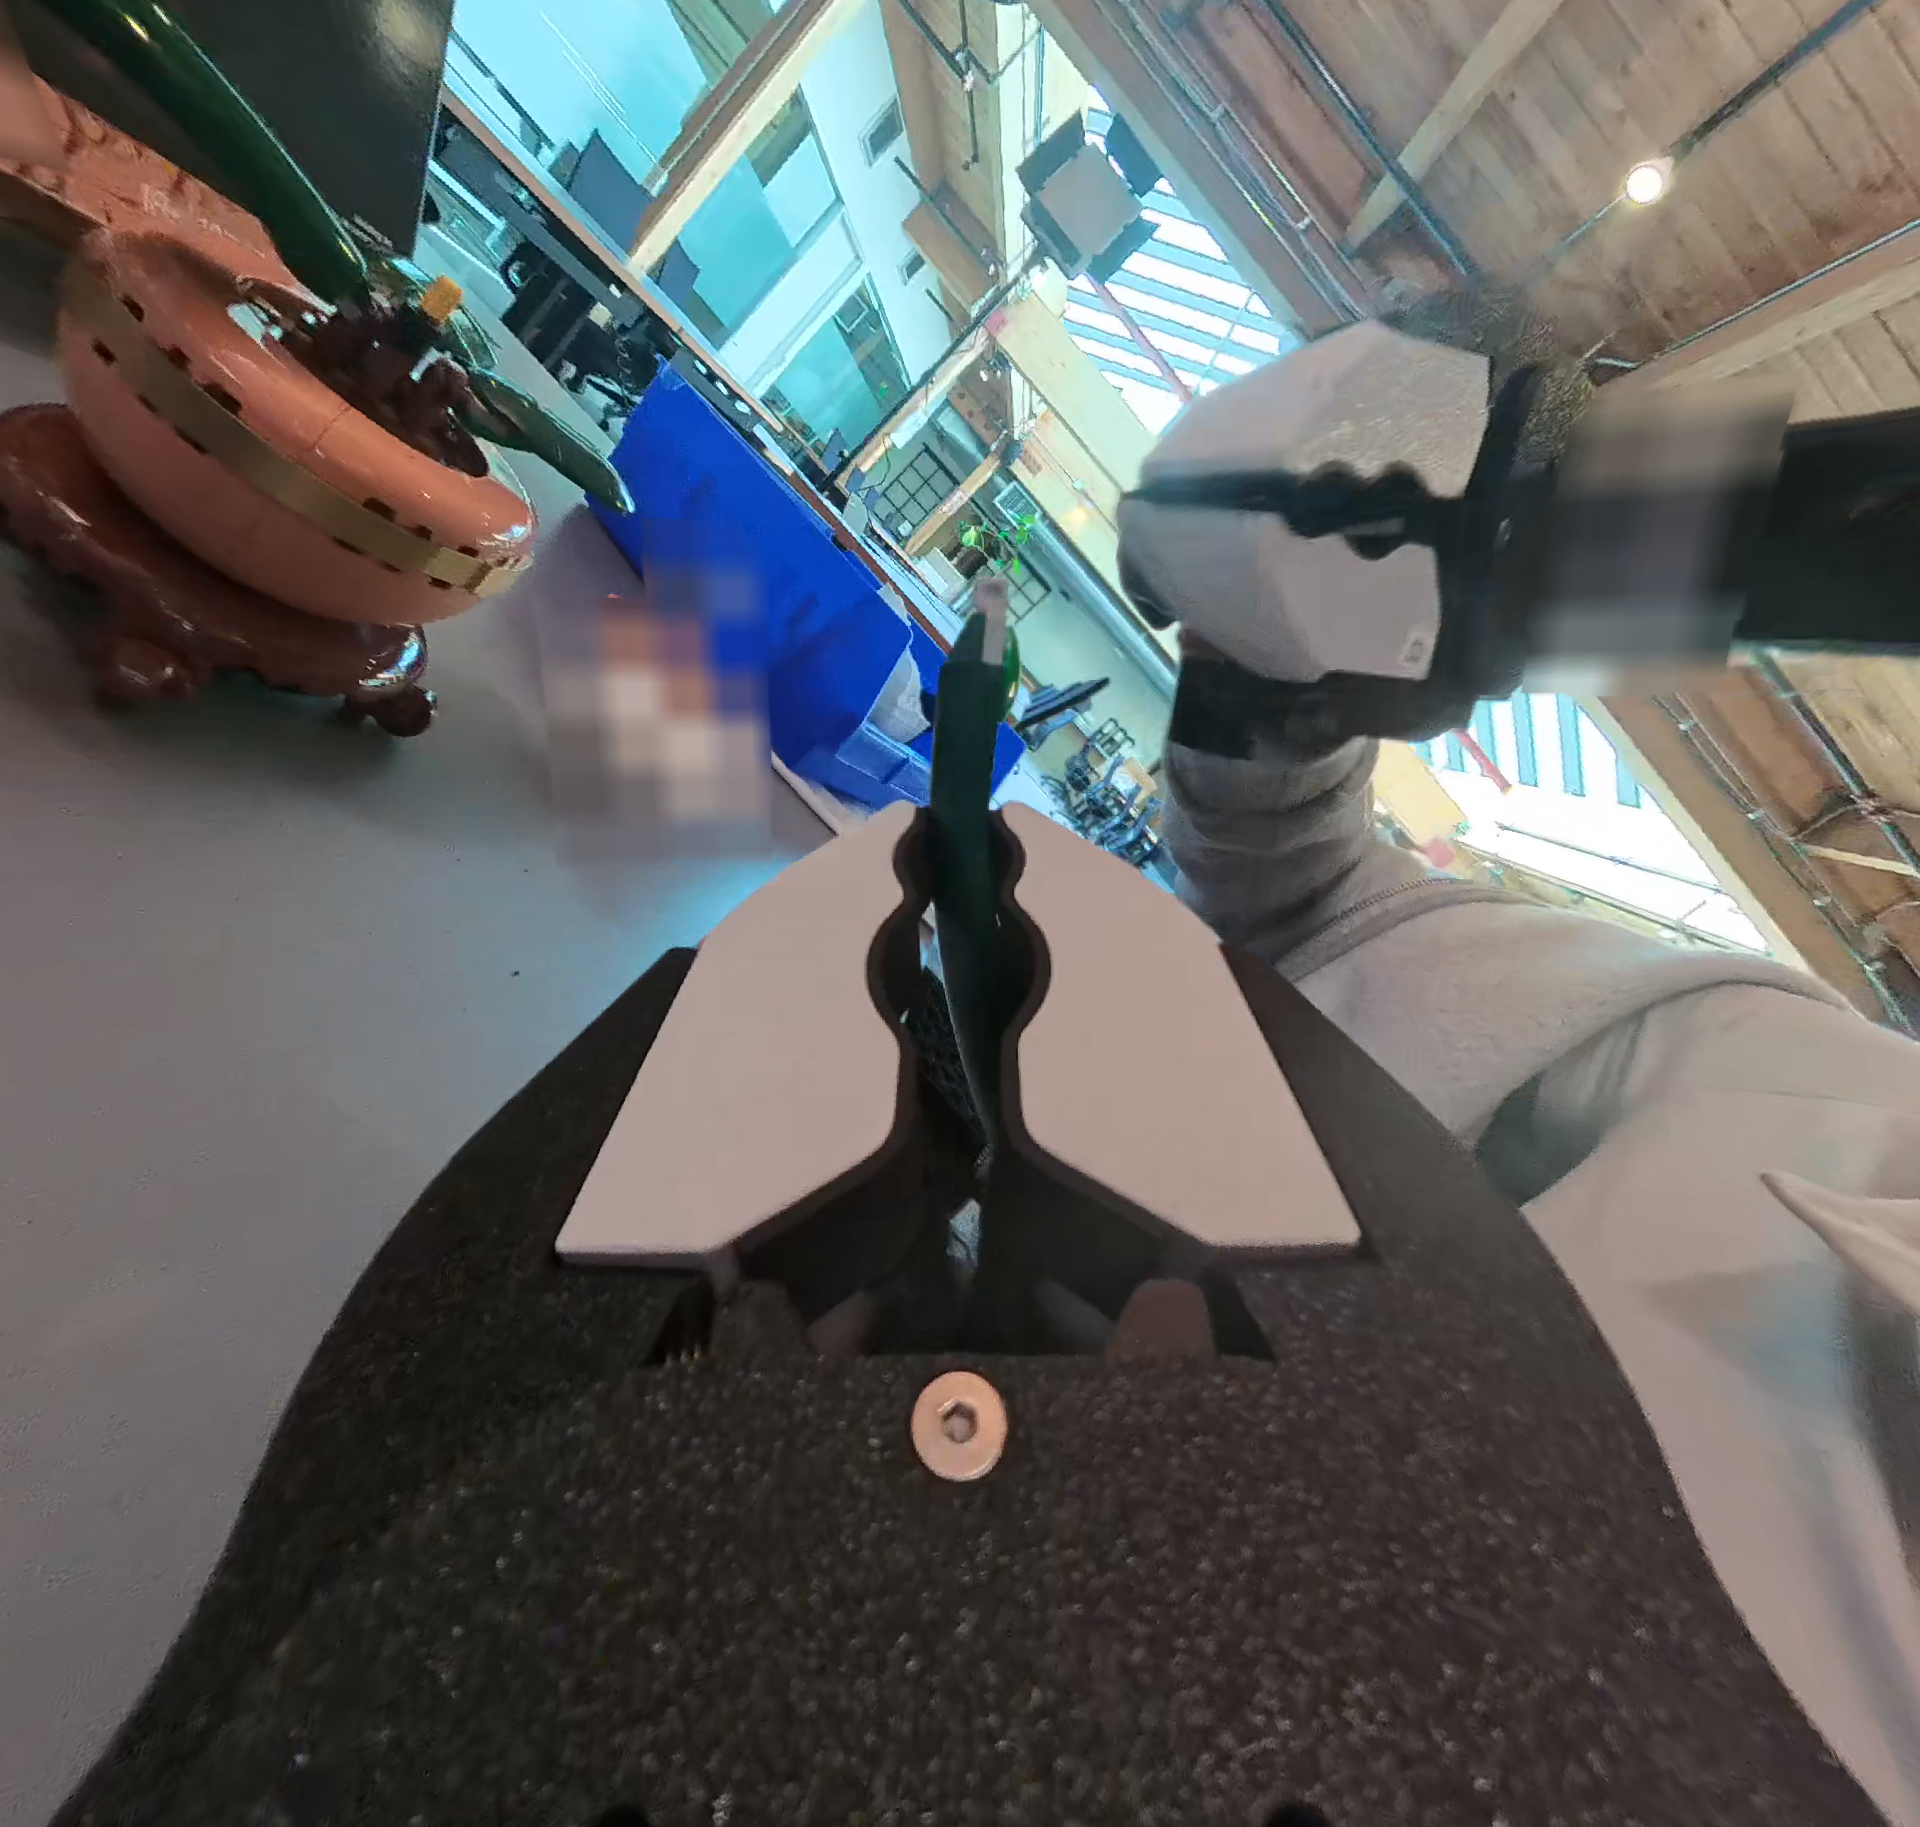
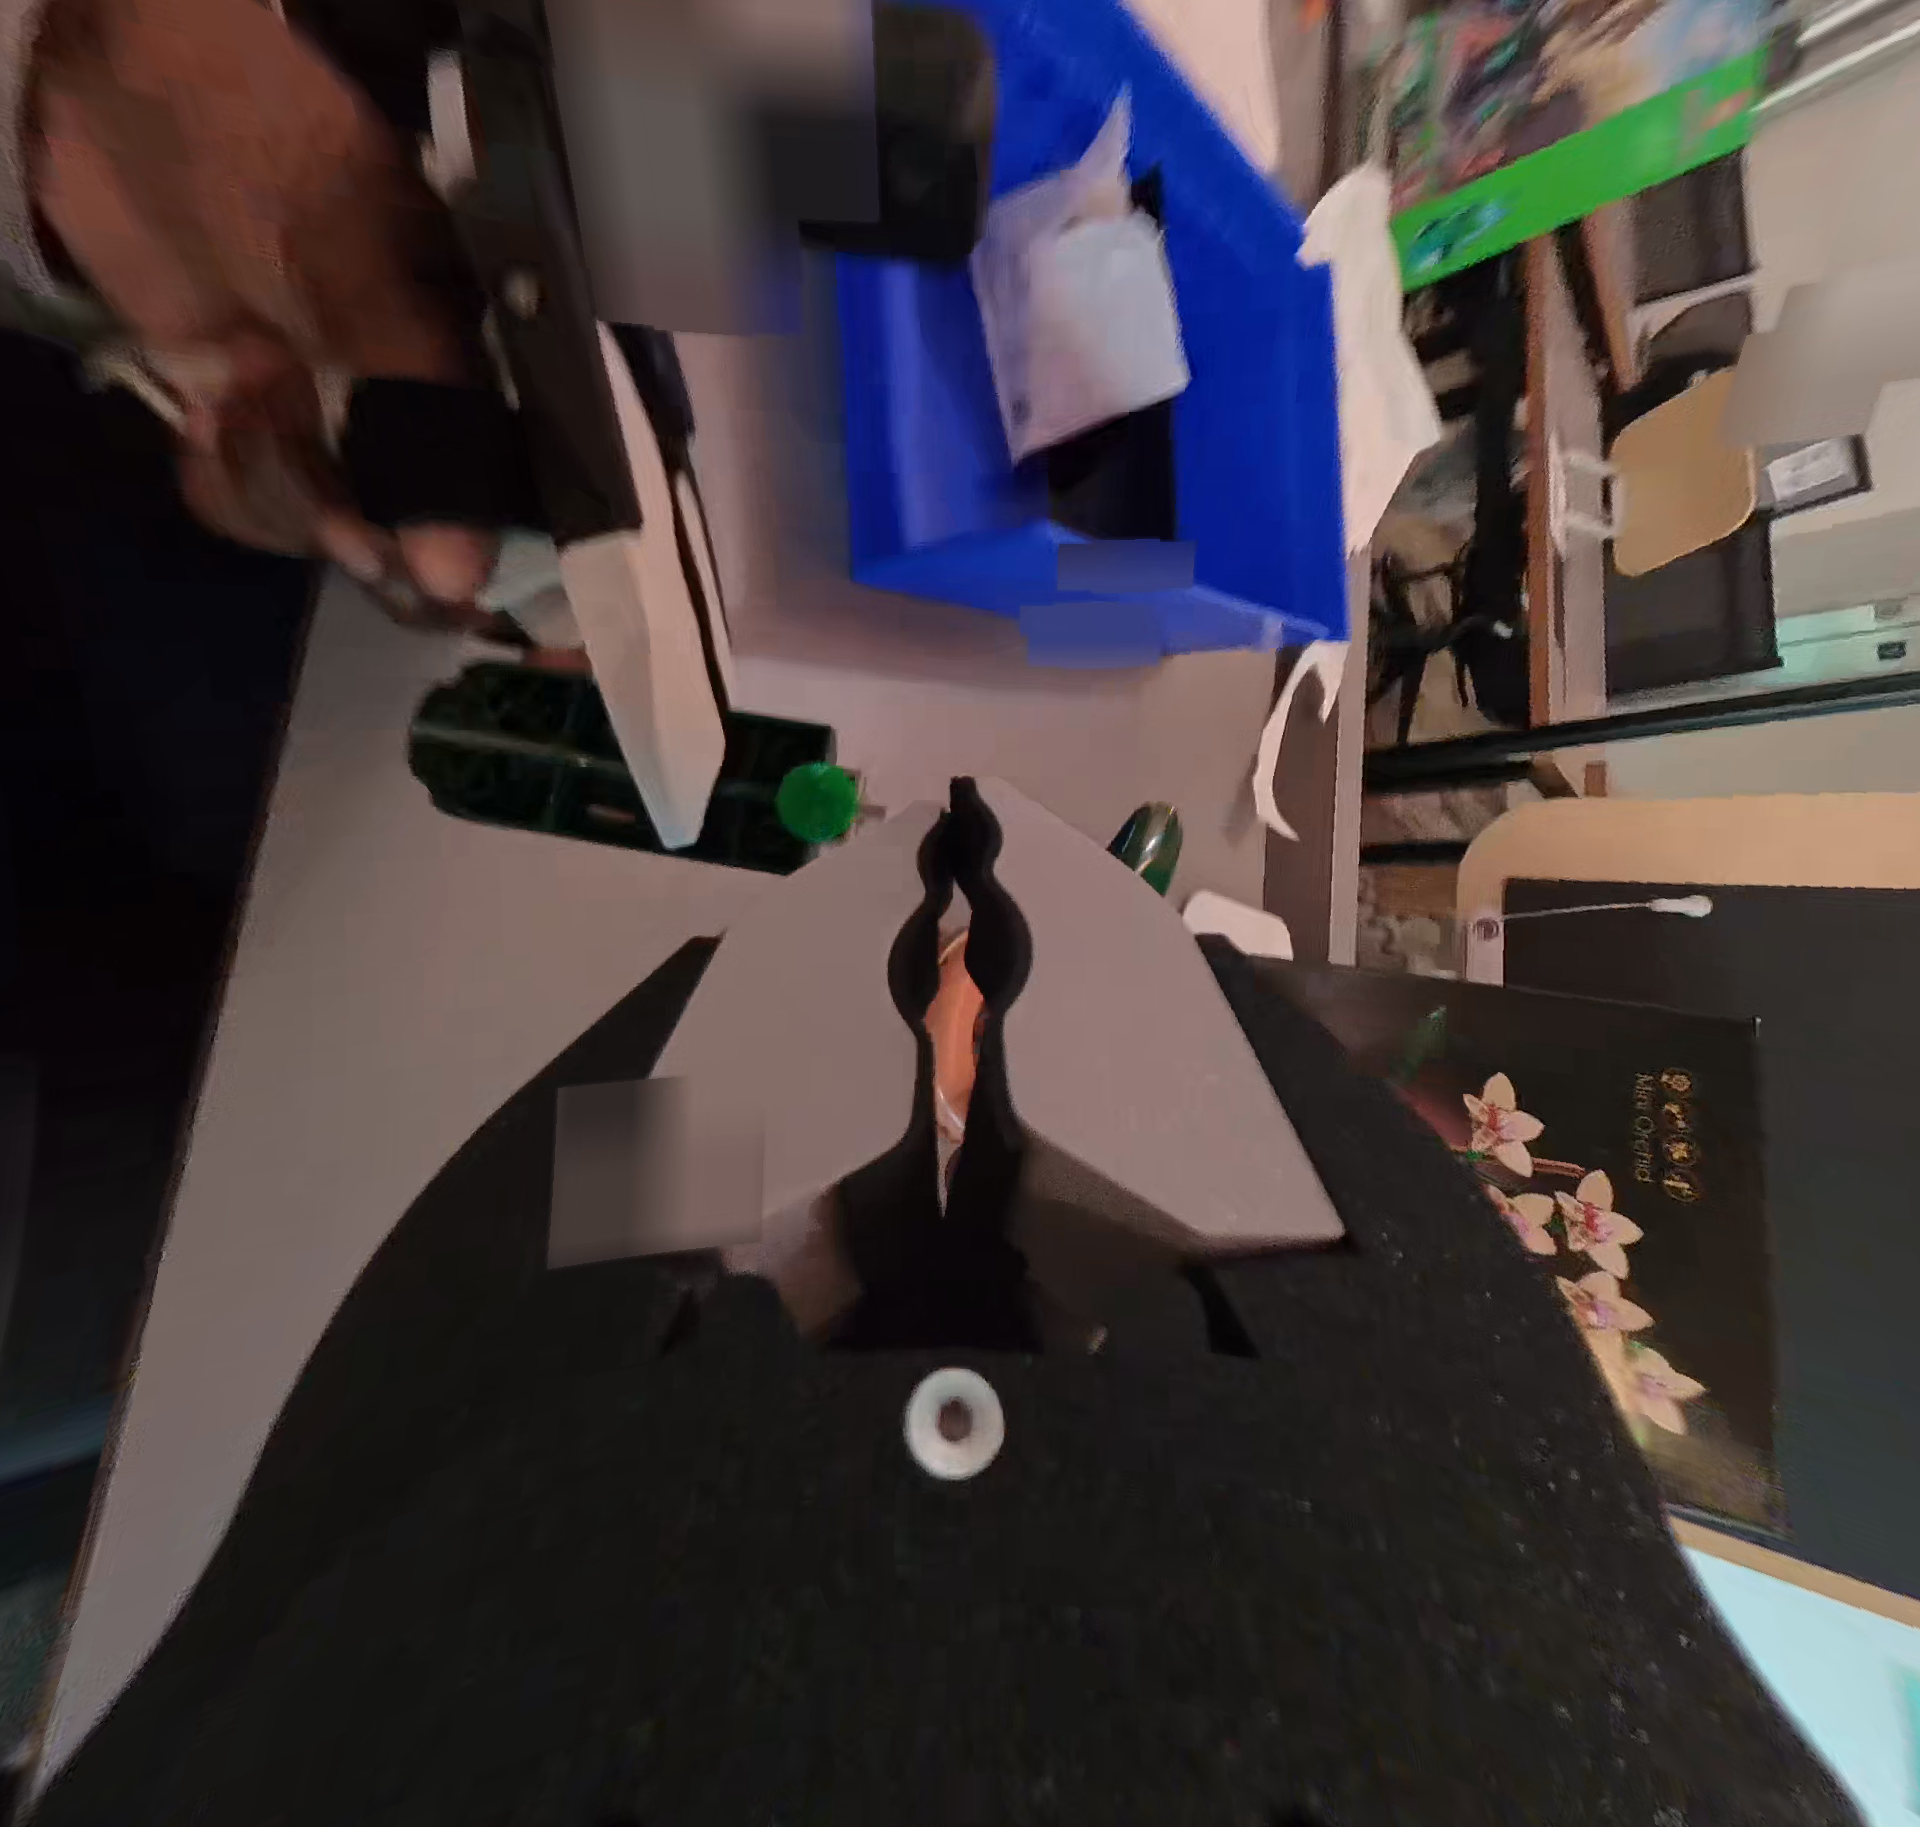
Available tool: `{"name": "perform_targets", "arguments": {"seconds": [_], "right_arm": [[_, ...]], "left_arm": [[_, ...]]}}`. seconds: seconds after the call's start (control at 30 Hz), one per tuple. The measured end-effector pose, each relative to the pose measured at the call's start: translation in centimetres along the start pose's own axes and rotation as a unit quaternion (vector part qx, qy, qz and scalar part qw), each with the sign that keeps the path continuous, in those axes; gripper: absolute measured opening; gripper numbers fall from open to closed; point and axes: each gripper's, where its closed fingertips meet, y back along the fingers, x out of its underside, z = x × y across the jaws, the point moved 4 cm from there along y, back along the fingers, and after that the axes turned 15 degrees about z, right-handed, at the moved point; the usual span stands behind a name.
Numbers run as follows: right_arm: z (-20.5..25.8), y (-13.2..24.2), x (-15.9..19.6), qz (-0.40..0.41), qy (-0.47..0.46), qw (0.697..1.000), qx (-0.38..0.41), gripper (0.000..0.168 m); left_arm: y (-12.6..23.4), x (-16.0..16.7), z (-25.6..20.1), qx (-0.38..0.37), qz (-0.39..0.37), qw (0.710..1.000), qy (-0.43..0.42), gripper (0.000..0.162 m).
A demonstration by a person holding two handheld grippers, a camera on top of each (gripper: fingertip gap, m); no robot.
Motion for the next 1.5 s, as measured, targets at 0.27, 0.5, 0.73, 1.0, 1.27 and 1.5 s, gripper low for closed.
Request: {"name": "perform_targets", "arguments": {"seconds": [0.27, 0.5, 0.73, 1.0, 1.27, 1.5], "right_arm": [[2.4, -1.1, 0.7, 0.047, 0.037, 0.997, -0.047, 0.022], [3.0, -1.8, 0.8, 0.088, 0.102, 0.991, -0.005, 0.017], [3.4, -2.3, 0.9, 0.114, 0.119, 0.986, 0.021, 0.017], [3.4, -3.0, 2.1, 0.077, 0.077, 0.989, 0.100, 0.000], [1.5, -0.4, 2.7, -0.186, -0.279, 0.942, 0.013, 0.012], [4.6, -1.6, 2.6, -0.297, -0.372, 0.866, -0.156, 0.053]], "left_arm": [[-0.7, 0.2, 0.1, -0.023, 0.012, 1.000, -0.017, 0.009], [-0.7, 0.4, 0.2, -0.107, 0.045, 0.989, -0.091, 0.010], [-0.6, 0.6, 0.2, -0.207, 0.078, 0.958, -0.182, 0.011], [-0.5, 0.7, 1.0, -0.192, 0.070, 0.968, -0.143, 0.011], [1.1, -0.8, 0.8, -0.199, 0.023, 0.959, -0.201, 0.009], [-0.1, -0.6, -2.0, -0.142, 0.090, 0.933, -0.317, 0.009]]}}
